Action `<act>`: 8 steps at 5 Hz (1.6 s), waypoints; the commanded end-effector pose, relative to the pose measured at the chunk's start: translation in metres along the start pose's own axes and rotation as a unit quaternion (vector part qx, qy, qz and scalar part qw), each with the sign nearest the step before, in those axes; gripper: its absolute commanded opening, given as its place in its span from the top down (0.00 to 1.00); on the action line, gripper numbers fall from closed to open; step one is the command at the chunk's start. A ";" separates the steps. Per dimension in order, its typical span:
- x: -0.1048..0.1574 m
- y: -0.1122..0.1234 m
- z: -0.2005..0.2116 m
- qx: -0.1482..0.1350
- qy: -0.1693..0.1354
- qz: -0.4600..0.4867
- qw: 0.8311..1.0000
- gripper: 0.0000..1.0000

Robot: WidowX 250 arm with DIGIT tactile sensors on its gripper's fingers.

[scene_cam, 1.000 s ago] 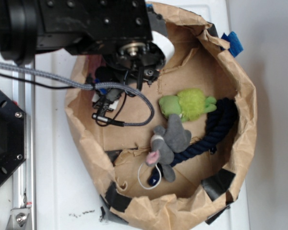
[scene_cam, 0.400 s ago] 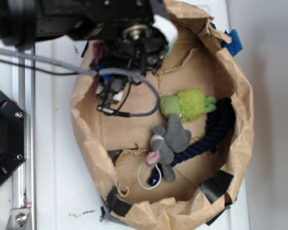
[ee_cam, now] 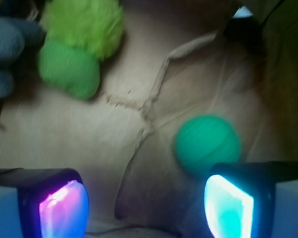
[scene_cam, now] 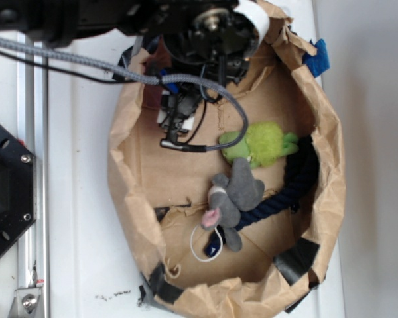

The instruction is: Grab the green ball.

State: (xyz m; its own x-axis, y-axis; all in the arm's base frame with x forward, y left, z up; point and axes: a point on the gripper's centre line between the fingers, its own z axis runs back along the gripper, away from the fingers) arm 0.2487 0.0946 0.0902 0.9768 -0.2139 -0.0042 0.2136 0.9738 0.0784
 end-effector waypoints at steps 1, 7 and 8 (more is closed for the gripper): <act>0.017 0.012 0.009 0.026 -0.027 0.028 0.999 0.00; -0.003 0.039 -0.023 0.134 -0.001 0.008 0.991 0.00; 0.003 0.037 -0.030 0.140 0.001 0.017 0.990 0.00</act>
State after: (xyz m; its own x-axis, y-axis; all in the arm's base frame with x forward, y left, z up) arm 0.2558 0.1300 0.0519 0.9821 -0.1856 -0.0322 0.1857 0.9248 0.3321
